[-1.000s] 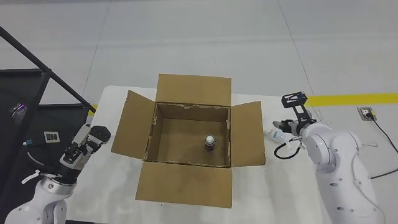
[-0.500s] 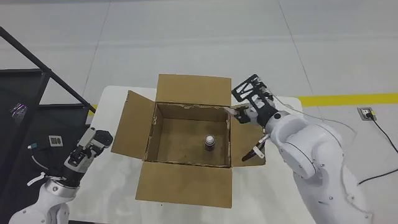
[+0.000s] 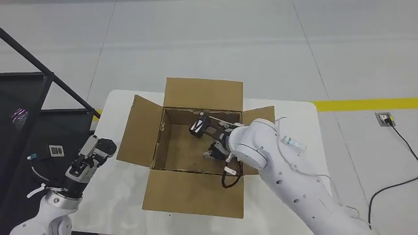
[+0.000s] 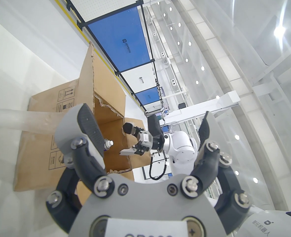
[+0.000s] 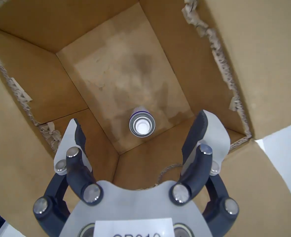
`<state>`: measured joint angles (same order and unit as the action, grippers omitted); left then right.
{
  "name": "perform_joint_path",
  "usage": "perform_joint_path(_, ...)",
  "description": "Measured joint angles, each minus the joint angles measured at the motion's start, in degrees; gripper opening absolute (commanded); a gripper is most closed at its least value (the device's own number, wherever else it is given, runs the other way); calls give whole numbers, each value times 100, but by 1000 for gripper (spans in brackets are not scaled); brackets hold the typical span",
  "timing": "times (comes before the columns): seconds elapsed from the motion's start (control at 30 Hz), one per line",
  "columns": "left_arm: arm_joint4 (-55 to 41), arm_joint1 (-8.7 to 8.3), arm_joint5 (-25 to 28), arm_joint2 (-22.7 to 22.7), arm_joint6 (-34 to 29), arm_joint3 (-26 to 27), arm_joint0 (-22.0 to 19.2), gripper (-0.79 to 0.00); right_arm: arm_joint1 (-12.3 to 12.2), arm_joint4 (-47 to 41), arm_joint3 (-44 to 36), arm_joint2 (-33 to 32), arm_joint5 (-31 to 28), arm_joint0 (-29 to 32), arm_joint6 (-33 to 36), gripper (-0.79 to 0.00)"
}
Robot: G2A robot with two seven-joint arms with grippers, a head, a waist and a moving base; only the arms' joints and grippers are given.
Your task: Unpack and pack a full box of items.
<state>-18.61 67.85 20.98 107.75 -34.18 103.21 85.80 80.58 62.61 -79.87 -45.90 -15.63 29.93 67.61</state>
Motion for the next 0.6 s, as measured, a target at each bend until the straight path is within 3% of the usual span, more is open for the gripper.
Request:
perform_joint_path(0.2,0,0,0,0,0,0,0,0,138,2,741,254,253,-213,31,0)
perform_joint_path(0.23,0,0,0,0,0,0,0,0,155,-28,858,270,259,-239,12,-142)
perform_joint_path(0.27,0,0,0,0,0,0,0,0,178,-67,1020,295,256,-276,5,-363)
perform_joint_path(0.3,0,0,0,0,0,0,0,0,197,-93,1137,318,246,-306,7,-409)
perform_joint_path(0.5,0,0,0,0,0,0,0,0,319,-253,1656,446,227,-471,-74,-471)
perform_joint_path(0.6,0,0,0,0,0,0,0,0,365,-283,1820,487,211,-534,-131,-585)
